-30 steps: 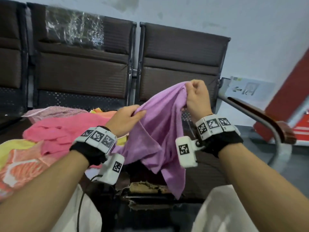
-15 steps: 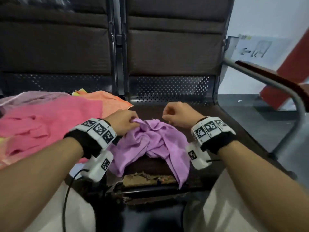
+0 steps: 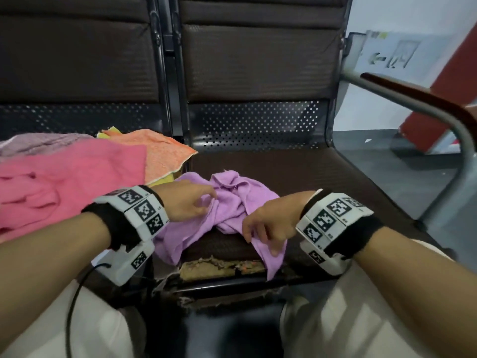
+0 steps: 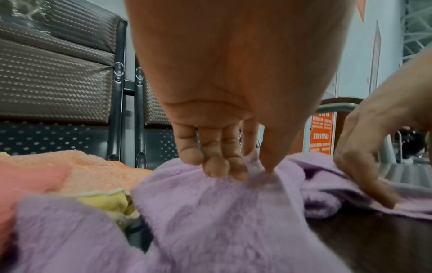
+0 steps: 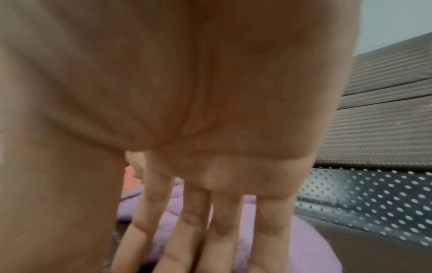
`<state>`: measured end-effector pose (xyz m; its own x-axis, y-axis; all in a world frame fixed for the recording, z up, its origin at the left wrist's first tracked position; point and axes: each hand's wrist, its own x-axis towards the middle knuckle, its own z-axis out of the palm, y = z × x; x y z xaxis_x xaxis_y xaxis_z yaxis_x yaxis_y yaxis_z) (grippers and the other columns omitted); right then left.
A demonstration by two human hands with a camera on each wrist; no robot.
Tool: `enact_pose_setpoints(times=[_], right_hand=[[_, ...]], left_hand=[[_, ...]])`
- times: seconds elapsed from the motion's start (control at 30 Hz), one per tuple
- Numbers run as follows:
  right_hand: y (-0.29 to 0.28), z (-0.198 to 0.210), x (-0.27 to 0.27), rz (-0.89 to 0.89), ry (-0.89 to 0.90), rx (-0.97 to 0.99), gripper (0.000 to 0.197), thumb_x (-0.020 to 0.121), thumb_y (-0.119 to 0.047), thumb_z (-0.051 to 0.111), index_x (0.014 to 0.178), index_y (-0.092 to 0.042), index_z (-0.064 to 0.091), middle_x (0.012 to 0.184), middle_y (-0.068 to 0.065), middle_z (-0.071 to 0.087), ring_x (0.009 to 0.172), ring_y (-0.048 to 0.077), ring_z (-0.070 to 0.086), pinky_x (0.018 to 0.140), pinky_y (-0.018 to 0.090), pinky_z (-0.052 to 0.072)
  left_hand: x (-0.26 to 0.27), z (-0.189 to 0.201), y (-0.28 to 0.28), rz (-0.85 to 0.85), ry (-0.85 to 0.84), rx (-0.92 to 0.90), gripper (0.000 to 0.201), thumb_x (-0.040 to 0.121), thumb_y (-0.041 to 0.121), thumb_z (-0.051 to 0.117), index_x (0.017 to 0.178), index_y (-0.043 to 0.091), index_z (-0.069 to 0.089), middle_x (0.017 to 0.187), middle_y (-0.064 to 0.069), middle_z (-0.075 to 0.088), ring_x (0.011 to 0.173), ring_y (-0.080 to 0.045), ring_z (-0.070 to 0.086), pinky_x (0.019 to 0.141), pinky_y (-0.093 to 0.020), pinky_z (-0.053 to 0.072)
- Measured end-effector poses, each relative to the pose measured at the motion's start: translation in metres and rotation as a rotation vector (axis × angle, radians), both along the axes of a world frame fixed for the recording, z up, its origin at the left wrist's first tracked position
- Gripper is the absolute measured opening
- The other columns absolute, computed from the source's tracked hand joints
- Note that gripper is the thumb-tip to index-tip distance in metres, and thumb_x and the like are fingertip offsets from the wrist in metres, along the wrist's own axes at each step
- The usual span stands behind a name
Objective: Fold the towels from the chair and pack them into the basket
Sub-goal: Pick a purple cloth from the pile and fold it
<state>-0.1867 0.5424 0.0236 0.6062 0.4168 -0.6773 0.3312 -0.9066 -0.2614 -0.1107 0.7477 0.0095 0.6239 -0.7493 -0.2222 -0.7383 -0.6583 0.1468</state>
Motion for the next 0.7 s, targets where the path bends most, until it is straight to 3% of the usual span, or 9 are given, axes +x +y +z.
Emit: enact_pose_setpoints(times=[0.13,0.17,0.23,0.3,0.43,0.53,0.6,0.63,0.7], right_hand=[[0.003,-0.007,-0.009,0.014,0.017,-0.072,0.054,0.072,-0.005,0.077,0.119,-0.011,0.05,0.099,0.004,0.053,0.086,0.017,0.049,0.068,0.022,0.038],[0.003,-0.009,-0.011,0.019,-0.015,-0.07,0.051,0.071,-0.006,0.078,0.115,-0.011,0.052,0.099,0.005,0.053,0.086,0.017,0.049,0.07,0.023,0.038],[0.002,-0.011,-0.015,0.03,-0.07,-0.053,0.041,0.07,-0.007,0.079,0.104,-0.011,0.056,0.095,0.005,0.055,0.085,0.016,0.049,0.069,0.023,0.037],[-0.001,-0.013,-0.019,0.04,-0.107,-0.052,0.029,0.072,-0.009,0.078,0.096,-0.009,0.062,0.09,0.005,0.057,0.082,0.016,0.048,0.067,0.022,0.035],[-0.007,-0.008,-0.027,0.028,-0.227,-0.035,0.021,0.076,-0.021,0.076,0.091,-0.01,0.065,0.094,0.008,0.063,0.081,0.018,0.05,0.071,0.026,0.042],[-0.001,0.007,-0.028,0.082,-0.367,0.091,0.013,0.077,-0.019,0.071,0.077,-0.012,0.06,0.095,0.011,0.062,0.086,0.023,0.053,0.079,0.033,0.045],[0.005,0.022,-0.024,0.154,-0.519,0.227,0.022,0.077,-0.013,0.068,0.064,-0.015,0.05,0.093,0.012,0.062,0.091,0.023,0.053,0.087,0.035,0.041],[0.009,0.03,-0.021,0.15,-0.593,0.299,0.025,0.078,-0.013,0.067,0.062,-0.015,0.048,0.091,0.01,0.063,0.09,0.022,0.054,0.087,0.034,0.04],[0.011,0.045,-0.013,0.038,-0.699,0.462,0.026,0.084,-0.018,0.066,0.062,-0.015,0.051,0.078,0.001,0.06,0.076,0.015,0.055,0.074,0.033,0.043]], left_hand=[[-0.002,-0.002,-0.005,-0.013,0.014,0.037,0.033,0.093,0.039,0.051,0.122,0.023,0.054,0.087,0.01,0.053,0.077,-0.009,0.045,0.069,-0.021,0.033],[-0.001,-0.002,-0.006,0.0,0.009,0.018,0.033,0.092,0.042,0.052,0.118,0.023,0.056,0.091,0.009,0.057,0.075,-0.006,0.046,0.069,-0.019,0.033],[-0.001,-0.002,-0.008,0.023,-0.012,-0.029,0.032,0.088,0.046,0.056,0.109,0.021,0.06,0.081,0.014,0.056,0.067,0.002,0.043,0.062,-0.013,0.029],[-0.001,-0.001,-0.007,0.037,-0.043,-0.052,0.028,0.086,0.042,0.061,0.102,0.018,0.063,0.073,0.018,0.051,0.069,0.0,0.047,0.06,-0.013,0.029],[-0.006,0.002,0.003,0.095,-0.044,-0.09,0.018,0.086,0.027,0.06,0.102,0.02,0.065,0.096,0.003,0.068,0.085,-0.014,0.061,0.072,-0.024,0.044],[-0.008,0.012,0.012,0.173,-0.024,-0.171,0.018,0.086,0.015,0.055,0.101,0.019,0.065,0.091,0.0,0.07,0.078,-0.012,0.063,0.072,-0.027,0.051],[-0.008,0.02,0.017,0.25,0.025,-0.304,0.018,0.086,0.009,0.054,0.097,0.017,0.066,0.087,0.0,0.07,0.068,-0.009,0.066,0.065,-0.027,0.054],[-0.008,0.024,0.019,0.295,0.072,-0.399,0.017,0.087,0.007,0.053,0.093,0.017,0.066,0.085,0.001,0.069,0.061,-0.007,0.066,0.059,-0.024,0.055],[-0.009,0.031,0.022,0.367,0.15,-0.591,0.019,0.087,0.003,0.053,0.085,0.017,0.064,0.083,0.0,0.068,0.057,-0.009,0.067,0.056,-0.025,0.057]])
